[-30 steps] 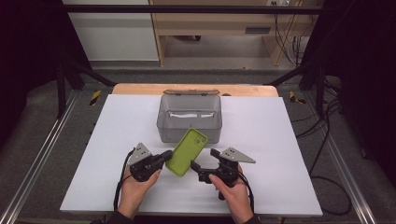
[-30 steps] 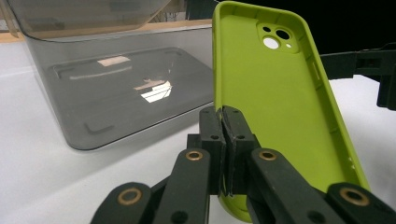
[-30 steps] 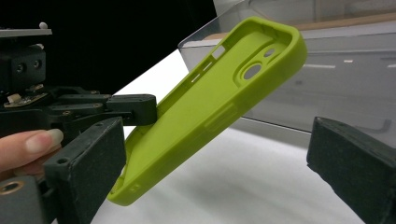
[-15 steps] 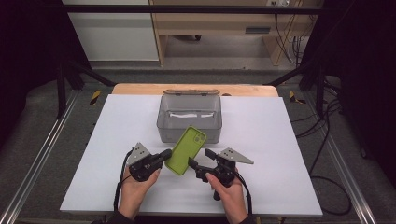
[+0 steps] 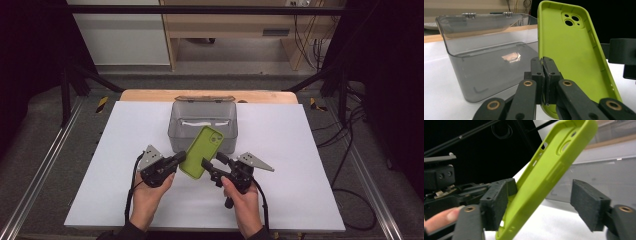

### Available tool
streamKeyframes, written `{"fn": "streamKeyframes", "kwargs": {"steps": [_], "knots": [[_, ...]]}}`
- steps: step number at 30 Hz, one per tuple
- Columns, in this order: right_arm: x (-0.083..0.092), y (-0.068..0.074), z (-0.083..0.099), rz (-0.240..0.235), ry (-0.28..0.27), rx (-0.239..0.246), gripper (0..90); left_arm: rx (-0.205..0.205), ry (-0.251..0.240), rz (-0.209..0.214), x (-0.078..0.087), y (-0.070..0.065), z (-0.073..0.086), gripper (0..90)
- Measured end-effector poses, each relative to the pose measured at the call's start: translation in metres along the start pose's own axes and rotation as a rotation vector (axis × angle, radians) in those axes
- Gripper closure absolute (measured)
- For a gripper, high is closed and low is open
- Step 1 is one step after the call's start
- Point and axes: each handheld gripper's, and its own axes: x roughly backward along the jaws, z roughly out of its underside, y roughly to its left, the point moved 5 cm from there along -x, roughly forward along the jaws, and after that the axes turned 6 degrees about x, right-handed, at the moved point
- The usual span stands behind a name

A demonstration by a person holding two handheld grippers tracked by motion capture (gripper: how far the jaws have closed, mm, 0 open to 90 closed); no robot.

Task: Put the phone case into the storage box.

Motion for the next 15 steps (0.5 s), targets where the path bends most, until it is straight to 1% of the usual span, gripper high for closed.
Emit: {"fn": "streamKeyframes", "kwargs": {"steps": [3, 7, 9, 15], "knots": [[0.001, -0.0009, -0.0027, -0.002, -0.02, -0.002, 35.7, 0.004, -0.007, -0.01, -0.0023, -0.0003, -0.0022, 88.1], [0.0021, -0.0025, -0.0037, -0.01, -0.025, -0.014, 40.1, 0.013, -0.018, -0.018, -0.0037, 0.0005, -0.0041, 88.1], [0.0026, -0.0032, -0.0043, -0.013, -0.029, -0.019, 42.3, 0.009, -0.022, -0.026, -0.0034, 0.0007, -0.0049, 88.1], [0.0021, -0.0047, -0.0054, -0.021, -0.04, -0.039, 48.0, 0.012, -0.027, -0.019, -0.0034, -0.0014, -0.0066, 88.1]]}}
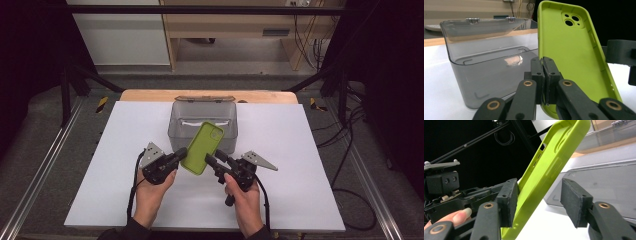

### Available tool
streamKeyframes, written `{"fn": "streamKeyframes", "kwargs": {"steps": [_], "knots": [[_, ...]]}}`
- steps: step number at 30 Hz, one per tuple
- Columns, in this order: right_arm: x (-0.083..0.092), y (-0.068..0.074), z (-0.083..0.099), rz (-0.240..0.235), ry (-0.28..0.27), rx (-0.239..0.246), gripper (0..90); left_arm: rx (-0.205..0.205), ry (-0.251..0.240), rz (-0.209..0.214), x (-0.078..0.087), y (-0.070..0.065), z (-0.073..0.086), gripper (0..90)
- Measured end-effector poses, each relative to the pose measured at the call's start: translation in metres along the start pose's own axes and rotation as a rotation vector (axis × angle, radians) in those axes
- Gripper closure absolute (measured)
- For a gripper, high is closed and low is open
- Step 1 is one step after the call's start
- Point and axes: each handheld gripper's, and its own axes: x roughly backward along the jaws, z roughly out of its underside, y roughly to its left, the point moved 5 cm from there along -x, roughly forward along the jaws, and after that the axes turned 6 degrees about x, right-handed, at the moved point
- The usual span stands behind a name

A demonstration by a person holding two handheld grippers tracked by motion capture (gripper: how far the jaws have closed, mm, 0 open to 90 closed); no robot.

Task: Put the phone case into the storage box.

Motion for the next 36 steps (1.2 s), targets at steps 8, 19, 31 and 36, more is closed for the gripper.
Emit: {"fn": "streamKeyframes", "kwargs": {"steps": [8, 19, 31, 36], "knots": [[-0.0025, -0.0012, -0.0014, -0.013, -0.02, -0.036, 54.8, 0.0, -0.008, 0.003, -0.0003, -0.003, -0.0023, 88.1], [-0.0025, -0.0004, -0.0041, -0.013, -0.035, -0.027, 63.2, 0.002, -0.011, 0.013, -0.0021, -0.0072, -0.0019, 88.0], [-0.0009, -0.0016, -0.0067, -0.013, -0.045, -0.044, 68.7, -0.01, -0.005, 0.003, -0.0057, -0.0097, 0.0013, 88.0], [-0.0006, -0.002, -0.0072, -0.019, -0.042, -0.06, 71.4, -0.01, -0.003, -0.001, -0.0075, -0.0102, 0.0029, 88.0]]}}
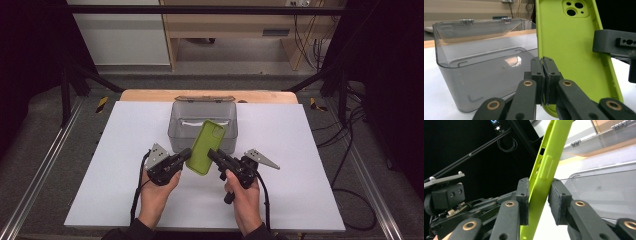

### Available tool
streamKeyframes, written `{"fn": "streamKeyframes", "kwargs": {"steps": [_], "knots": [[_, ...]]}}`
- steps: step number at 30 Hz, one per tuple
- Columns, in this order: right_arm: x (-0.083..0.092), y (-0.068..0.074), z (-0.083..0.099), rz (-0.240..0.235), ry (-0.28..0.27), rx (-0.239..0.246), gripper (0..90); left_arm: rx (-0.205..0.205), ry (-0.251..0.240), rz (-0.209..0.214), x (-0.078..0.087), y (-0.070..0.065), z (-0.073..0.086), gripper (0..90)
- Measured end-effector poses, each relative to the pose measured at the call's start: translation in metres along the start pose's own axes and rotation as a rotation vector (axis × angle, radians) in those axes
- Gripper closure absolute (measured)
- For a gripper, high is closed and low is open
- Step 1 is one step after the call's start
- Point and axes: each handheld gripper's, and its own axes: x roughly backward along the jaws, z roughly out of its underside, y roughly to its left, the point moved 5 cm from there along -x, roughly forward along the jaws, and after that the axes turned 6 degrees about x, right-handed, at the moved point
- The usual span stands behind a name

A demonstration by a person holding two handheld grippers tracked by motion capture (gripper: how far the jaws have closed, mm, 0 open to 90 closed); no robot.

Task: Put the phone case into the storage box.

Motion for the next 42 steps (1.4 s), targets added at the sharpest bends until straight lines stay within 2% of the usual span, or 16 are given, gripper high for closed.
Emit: {"fn": "streamKeyframes", "kwargs": {"steps": [7, 18, 20, 21, 22, 24, 29, 35, 40, 42], "knots": [[0.0, 0.0, -0.001, -0.006, 0.001, -0.022, 77.1, -0.001, 0.005, -0.005, -0.003, -0.001, 0.004, 88.0], [0.001, 0.003, -0.002, -0.005, 0.005, -0.016, 77.5, 0.005, -0.002, 0.002, -0.004, -0.001, 0.006, 86.7], [0.001, 0.003, -0.003, 0.001, 0.005, -0.007, 77.6, 0.016, -0.014, -0.005, -0.003, -0.001, 0.005, 78.9], [0.0, 0.003, -0.004, 0.01, 0.006, 0.0, 77.6, 0.008, -0.018, -0.007, -0.002, 0.0, 0.004, 76.2], [0.001, 0.002, -0.005, 0.014, 0.008, 0.003, 77.6, 0.011, -0.022, 0.003, -0.001, 0.0, 0.004, 75.0], [0.001, 0.001, -0.007, 0.018, 0.009, 0.007, 77.6, -0.003, -0.034, -0.008, 0.003, 0.001, 0.002, 70.7], [0.001, -0.004, -0.012, 0.041, 0.007, 0.012, 77.5, -0.035, -0.046, -0.052, 0.015, 0.012, -0.004, 52.3], [0.003, -0.01, -0.014, 0.057, 0.003, 0.001, 77.5, -0.044, -0.029, -0.111, 0.032, 0.04, -0.003, 32.4], [0.003, -0.013, -0.015, 0.065, 0.0, -0.005, 77.5, -0.036, -0.031, -0.133, 0.046, 0.063, -0.001, 20.7], [0.003, -0.013, -0.015, 0.069, 0.003, -0.005, 77.5, -0.02, -0.04, -0.133, 0.05, 0.07, 0.001, 16.6]]}}
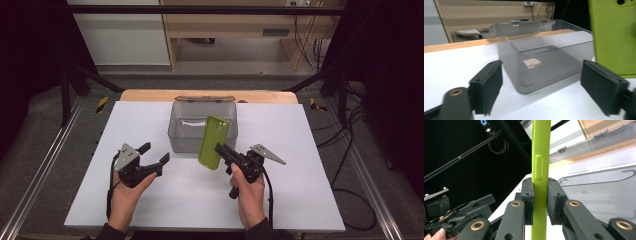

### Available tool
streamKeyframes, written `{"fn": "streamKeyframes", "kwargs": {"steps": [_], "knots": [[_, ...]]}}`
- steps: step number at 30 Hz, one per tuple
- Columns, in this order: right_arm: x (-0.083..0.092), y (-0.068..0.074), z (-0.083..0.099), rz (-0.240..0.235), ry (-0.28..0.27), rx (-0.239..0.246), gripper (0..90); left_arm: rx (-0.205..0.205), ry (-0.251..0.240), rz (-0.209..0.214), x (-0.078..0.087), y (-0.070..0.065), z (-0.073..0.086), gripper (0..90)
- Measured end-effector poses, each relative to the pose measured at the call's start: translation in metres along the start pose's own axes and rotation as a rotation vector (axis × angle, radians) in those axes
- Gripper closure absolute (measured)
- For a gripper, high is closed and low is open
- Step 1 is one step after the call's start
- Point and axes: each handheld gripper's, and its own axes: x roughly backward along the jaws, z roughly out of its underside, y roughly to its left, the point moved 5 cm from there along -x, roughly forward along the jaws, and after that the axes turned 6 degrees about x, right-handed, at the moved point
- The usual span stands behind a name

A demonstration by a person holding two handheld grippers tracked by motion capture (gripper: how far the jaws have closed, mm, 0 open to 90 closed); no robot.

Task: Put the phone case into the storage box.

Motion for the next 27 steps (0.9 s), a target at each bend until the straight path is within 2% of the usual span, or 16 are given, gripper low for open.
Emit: {"fn": "streamKeyframes", "kwargs": {"steps": [2, 4, 7, 9, 12, 19, 27], "knots": [[0.0, 0.0, 0.0, 0.002, -0.001, 0.001, 77.5, 0.027, -0.015, -0.007, 0.004, 0.011, 0.003, 13.9], [0.001, 0.0, -0.001, 0.005, 0.002, 0.002, 77.5, 0.036, -0.009, -0.009, 0.005, 0.021, 0.005, 12.0], [0.002, 0.002, -0.005, 0.011, 0.001, 0.007, 77.5, 0.058, -0.02, -0.022, 0.01, 0.03, 0.008, 10.2], [0.002, 0.003, -0.008, 0.014, 0.0, 0.007, 77.5, 0.056, -0.022, -0.023, 0.012, 0.032, 0.009, 9.1], [0.0, 0.002, -0.016, 0.026, 0.004, 0.033, 77.5, 0.074, -0.028, -0.015, 0.015, 0.035, 0.012, 7.2], [-0.002, -0.002, -0.036, 0.062, 0.004, 0.058, 77.5, 0.086, -0.046, -0.025, 0.024, 0.04, 0.016, 6.2], [-0.006, -0.006, -0.056, 0.095, 0.01, 0.059, 77.5, 0.109, -0.05, -0.042, 0.032, 0.045, 0.021, 5.5]]}}
